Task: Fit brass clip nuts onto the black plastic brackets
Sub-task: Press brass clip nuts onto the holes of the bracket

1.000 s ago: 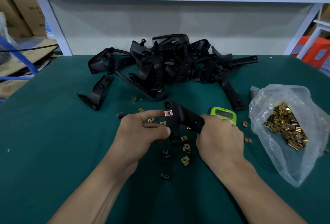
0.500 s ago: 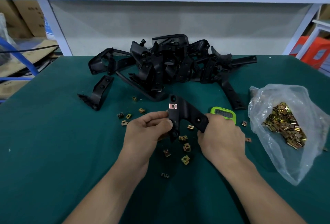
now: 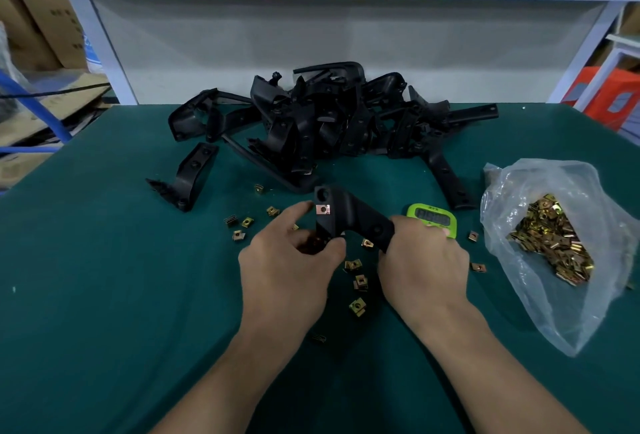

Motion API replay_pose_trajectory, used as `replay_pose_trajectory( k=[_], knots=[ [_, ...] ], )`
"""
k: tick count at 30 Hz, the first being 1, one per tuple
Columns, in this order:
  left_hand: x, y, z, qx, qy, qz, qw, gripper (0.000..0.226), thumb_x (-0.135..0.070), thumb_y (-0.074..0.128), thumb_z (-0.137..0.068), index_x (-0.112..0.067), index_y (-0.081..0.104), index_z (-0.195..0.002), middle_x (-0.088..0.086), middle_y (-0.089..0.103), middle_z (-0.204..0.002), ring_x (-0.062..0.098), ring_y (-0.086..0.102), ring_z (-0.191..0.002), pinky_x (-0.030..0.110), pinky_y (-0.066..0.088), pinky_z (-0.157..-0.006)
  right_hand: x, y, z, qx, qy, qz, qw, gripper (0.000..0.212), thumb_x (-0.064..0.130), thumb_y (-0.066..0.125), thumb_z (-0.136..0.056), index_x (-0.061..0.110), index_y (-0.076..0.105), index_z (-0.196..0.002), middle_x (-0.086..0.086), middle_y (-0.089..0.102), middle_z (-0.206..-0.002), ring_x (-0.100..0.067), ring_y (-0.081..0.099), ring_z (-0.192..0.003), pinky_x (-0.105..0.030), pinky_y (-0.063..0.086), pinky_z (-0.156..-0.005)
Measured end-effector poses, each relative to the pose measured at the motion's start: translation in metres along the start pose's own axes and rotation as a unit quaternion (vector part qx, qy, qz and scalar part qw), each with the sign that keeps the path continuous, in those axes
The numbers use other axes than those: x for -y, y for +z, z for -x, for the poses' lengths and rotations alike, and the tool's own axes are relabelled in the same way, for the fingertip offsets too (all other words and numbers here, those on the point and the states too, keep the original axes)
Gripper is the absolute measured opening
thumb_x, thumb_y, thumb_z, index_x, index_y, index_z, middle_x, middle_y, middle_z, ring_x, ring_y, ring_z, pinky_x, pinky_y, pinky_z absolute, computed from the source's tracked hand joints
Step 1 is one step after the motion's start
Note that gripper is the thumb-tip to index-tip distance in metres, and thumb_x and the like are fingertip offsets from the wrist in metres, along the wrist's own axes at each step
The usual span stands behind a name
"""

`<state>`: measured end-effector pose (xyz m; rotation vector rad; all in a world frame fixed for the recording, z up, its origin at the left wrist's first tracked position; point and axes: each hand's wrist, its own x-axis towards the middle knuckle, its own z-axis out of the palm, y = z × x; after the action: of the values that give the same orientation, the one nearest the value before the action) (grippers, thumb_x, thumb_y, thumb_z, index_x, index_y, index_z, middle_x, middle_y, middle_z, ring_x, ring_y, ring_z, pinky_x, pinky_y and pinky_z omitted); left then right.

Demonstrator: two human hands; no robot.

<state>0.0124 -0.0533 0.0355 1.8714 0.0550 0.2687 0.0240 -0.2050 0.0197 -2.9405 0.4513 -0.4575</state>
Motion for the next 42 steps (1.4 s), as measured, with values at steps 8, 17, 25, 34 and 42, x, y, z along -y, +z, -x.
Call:
replay_pose_trajectory(
  k=[8, 17, 25, 34, 42],
  knots=[
    [0.008, 0.0, -0.004, 0.0, 0.014, -0.003, 1.0, 0.047, -0.028, 0.083, -0.08, -0.05, 0.063, -0.117, -0.03, 0.069, -0.069, -0.006, 0.067, -0.064, 0.002, 0.043, -0.049, 0.005, 0.003, 0.002, 0.0, -0.007, 0.008, 1.0, 0.028, 0.011, 0.067, -0.075, 0.028, 0.045, -0.072, 0.01, 0.027, -0.048, -0.014, 0.022, -0.042, -0.022, 0.01, -0.045],
    [0.017, 0.007, -0.004, 0.023, 0.036, -0.007, 0.999, 0.033, -0.03, 0.073, -0.085, -0.057, 0.061, -0.098, -0.02, 0.072, -0.072, 0.006, 0.067, -0.061, 0.023, 0.059, -0.055, 0.001, 0.001, 0.001, 0.002, 0.006, -0.003, 1.0, 0.026, 0.016, 0.066, -0.079, 0.028, 0.044, -0.072, 0.01, 0.033, -0.052, -0.009, 0.021, -0.044, -0.024, 0.013, -0.046],
    [0.014, 0.0, -0.01, -0.003, 0.054, -0.044, 0.998, 0.046, -0.019, 0.072, -0.088, -0.062, 0.056, -0.091, -0.022, 0.07, -0.071, 0.008, 0.065, -0.056, 0.009, 0.045, -0.046, 0.005, -0.003, 0.008, 0.018, -0.073, -0.15, 0.986, 0.016, 0.046, 0.06, -0.09, 0.033, 0.05, -0.093, 0.011, 0.052, -0.061, -0.017, 0.046, -0.054, -0.033, 0.034, -0.054],
    [0.019, -0.001, -0.017, 0.024, 0.019, -0.034, 0.999, 0.043, -0.032, 0.08, -0.084, -0.053, 0.057, -0.114, -0.036, 0.069, -0.079, -0.012, 0.065, -0.079, 0.0, 0.043, -0.066, 0.002, 0.003, 0.006, 0.016, -0.05, -0.193, 0.98, 0.022, 0.049, 0.053, -0.095, 0.032, 0.044, -0.082, 0.012, 0.052, -0.06, -0.012, 0.048, -0.055, -0.035, 0.037, -0.056],
    [0.023, 0.003, -0.013, 0.006, 0.039, -0.078, 0.996, 0.044, -0.038, 0.072, -0.09, -0.013, 0.055, -0.057, -0.007, 0.054, -0.048, 0.007, 0.045, -0.044, 0.015, 0.033, -0.042, -0.004, 0.004, 0.002, 0.059, -0.053, -0.269, 0.96, 0.019, 0.044, 0.059, -0.092, 0.031, 0.055, -0.08, 0.01, 0.058, -0.059, -0.009, 0.056, -0.054, -0.032, 0.045, -0.053]
  ],
)
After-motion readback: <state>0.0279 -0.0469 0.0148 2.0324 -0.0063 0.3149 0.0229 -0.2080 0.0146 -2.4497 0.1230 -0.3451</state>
